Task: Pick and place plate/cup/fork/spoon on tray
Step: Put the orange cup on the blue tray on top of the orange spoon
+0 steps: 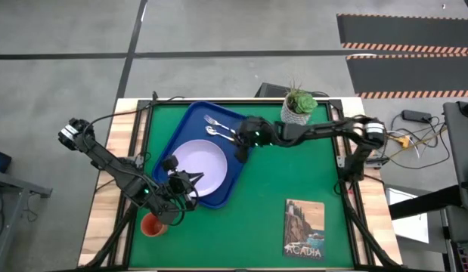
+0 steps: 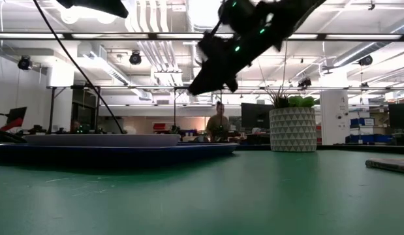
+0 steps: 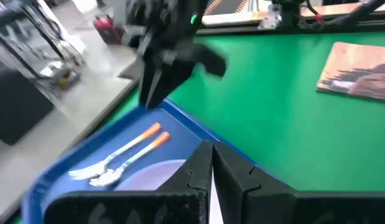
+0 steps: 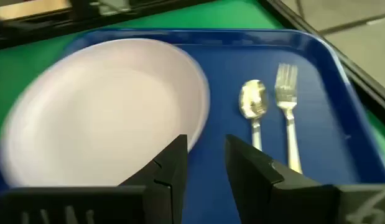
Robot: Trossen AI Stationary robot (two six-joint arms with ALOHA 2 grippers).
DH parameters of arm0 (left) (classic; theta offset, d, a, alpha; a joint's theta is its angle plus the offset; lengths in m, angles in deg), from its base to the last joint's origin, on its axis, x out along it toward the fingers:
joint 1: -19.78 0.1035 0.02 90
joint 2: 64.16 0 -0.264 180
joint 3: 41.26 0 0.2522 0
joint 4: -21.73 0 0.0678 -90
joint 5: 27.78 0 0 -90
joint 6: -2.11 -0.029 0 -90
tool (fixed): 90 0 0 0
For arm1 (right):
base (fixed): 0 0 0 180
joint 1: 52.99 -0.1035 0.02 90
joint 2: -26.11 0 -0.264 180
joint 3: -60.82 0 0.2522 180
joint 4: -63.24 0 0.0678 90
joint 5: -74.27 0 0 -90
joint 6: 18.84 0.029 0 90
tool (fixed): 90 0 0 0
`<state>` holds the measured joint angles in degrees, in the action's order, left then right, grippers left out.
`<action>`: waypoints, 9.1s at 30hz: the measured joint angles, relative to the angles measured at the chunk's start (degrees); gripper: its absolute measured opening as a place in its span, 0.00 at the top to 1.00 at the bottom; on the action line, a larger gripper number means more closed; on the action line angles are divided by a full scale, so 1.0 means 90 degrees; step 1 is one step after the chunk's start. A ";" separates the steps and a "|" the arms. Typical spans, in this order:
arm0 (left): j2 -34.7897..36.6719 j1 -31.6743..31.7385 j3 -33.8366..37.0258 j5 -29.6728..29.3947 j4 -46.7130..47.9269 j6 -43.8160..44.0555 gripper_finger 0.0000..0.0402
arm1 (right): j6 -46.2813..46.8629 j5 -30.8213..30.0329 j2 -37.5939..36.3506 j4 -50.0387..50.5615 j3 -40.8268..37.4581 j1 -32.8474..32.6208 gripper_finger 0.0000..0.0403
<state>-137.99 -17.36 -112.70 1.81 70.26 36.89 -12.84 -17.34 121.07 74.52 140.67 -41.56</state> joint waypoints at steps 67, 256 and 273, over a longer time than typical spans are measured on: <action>-0.1402 0.0832 -0.0790 0.5359 -0.0426 0.4487 1.00 | -0.2154 -0.1166 -0.5013 -0.2618 -0.3859 -0.2228 0.87; -0.2885 0.7011 -0.4274 0.4673 0.5365 -0.3627 1.00 | -0.1880 -0.1165 -0.5353 -0.1590 -0.3854 -0.2226 0.87; -0.3301 0.7598 -0.4265 0.5350 0.5194 -0.4247 1.00 | -0.1712 -0.1165 -0.5353 -0.1409 -0.3854 -0.2225 0.87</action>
<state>-167.70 51.02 -151.09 49.97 117.01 -1.33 -28.25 -27.83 72.89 61.84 105.98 -61.59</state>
